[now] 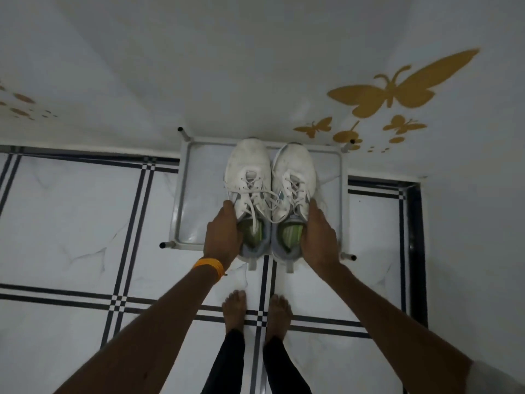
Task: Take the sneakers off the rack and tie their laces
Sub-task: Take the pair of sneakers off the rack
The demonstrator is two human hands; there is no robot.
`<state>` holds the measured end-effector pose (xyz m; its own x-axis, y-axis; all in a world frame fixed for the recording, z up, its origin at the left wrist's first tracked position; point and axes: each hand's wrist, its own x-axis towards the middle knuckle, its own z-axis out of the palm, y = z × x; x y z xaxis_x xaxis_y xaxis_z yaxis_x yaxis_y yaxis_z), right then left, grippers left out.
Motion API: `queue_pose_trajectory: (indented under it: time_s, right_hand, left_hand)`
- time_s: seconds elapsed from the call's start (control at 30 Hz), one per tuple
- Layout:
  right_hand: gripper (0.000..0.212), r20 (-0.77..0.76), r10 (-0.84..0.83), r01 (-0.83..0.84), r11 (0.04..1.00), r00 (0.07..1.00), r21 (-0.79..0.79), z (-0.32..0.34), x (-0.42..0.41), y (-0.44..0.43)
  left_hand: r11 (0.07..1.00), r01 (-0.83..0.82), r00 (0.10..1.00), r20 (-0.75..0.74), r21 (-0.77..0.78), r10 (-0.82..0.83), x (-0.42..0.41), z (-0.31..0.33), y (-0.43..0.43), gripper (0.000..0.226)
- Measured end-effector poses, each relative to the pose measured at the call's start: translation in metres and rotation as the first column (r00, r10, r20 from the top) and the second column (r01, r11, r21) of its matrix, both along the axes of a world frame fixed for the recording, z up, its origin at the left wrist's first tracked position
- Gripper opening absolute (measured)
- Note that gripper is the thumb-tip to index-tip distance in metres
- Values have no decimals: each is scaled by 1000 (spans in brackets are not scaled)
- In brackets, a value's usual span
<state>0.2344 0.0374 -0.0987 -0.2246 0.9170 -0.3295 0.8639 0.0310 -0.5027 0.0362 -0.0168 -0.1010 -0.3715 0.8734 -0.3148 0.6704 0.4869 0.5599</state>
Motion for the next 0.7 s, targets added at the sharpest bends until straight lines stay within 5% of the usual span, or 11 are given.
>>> queue_pose_trajectory:
  time_s: [0.33, 0.7]
  right_hand:
    - [66, -154, -72, 74, 997, 985, 8, 100, 25, -151]
    - [67, -43, -97, 95, 994, 994, -60, -13, 53, -328]
  left_hand:
    - [995, 59, 994, 84, 75, -65, 16, 100, -138, 40]
    - [995, 77, 984, 159, 60, -86, 37, -30, -313, 23]
